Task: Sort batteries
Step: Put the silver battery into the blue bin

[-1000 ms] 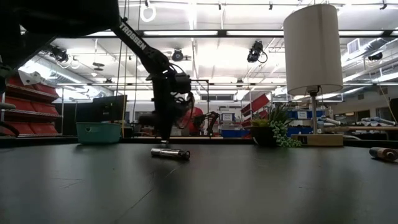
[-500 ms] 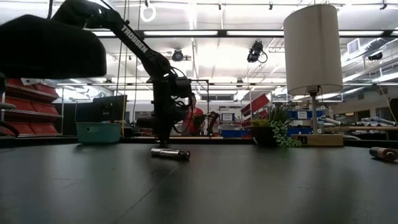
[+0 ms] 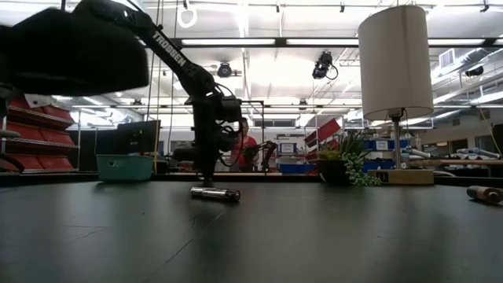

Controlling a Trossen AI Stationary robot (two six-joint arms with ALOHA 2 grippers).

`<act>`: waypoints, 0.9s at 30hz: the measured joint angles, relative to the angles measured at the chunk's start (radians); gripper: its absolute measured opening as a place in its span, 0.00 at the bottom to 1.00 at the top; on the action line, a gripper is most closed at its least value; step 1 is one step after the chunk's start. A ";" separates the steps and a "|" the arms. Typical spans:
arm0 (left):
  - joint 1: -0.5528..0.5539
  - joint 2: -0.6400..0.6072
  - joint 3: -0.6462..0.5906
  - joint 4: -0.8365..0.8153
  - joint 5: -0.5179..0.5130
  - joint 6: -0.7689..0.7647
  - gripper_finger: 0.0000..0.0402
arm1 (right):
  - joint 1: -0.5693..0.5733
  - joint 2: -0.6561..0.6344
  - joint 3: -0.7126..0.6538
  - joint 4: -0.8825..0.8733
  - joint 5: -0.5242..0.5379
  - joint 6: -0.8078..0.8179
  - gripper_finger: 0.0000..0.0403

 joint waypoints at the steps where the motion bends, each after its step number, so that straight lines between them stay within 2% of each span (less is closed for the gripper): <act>1: 0.000 -0.001 0.005 0.000 0.001 0.001 0.06 | 0.000 0.000 0.000 0.000 0.000 0.000 0.06; 6: -0.004 0.008 0.079 -0.060 0.027 -0.042 0.06 | 0.000 0.000 0.000 0.000 0.000 0.000 0.06; 8: -0.005 0.006 0.116 -0.089 0.046 -0.063 0.02 | 0.000 0.000 0.000 0.000 0.000 0.000 0.06; 11: -0.005 0.012 0.174 -0.188 0.096 -0.097 0.01 | 0.000 0.000 0.000 0.000 0.000 0.000 0.06; 16: -0.011 0.008 0.258 -0.323 0.099 -0.153 0.01 | 0.000 0.000 0.000 0.000 0.000 0.002 0.06; 21: -0.019 0.006 0.289 -0.256 0.054 -0.157 0.02 | 0.000 0.000 0.000 0.000 -0.021 0.022 0.06; 24: -0.024 0.009 0.280 -0.214 0.080 -0.159 0.05 | 0.001 0.000 0.000 0.000 -0.024 0.029 0.06; 27: -0.034 0.013 0.251 -0.213 0.054 -0.164 0.10 | 0.006 0.000 0.000 0.000 -0.024 0.037 0.06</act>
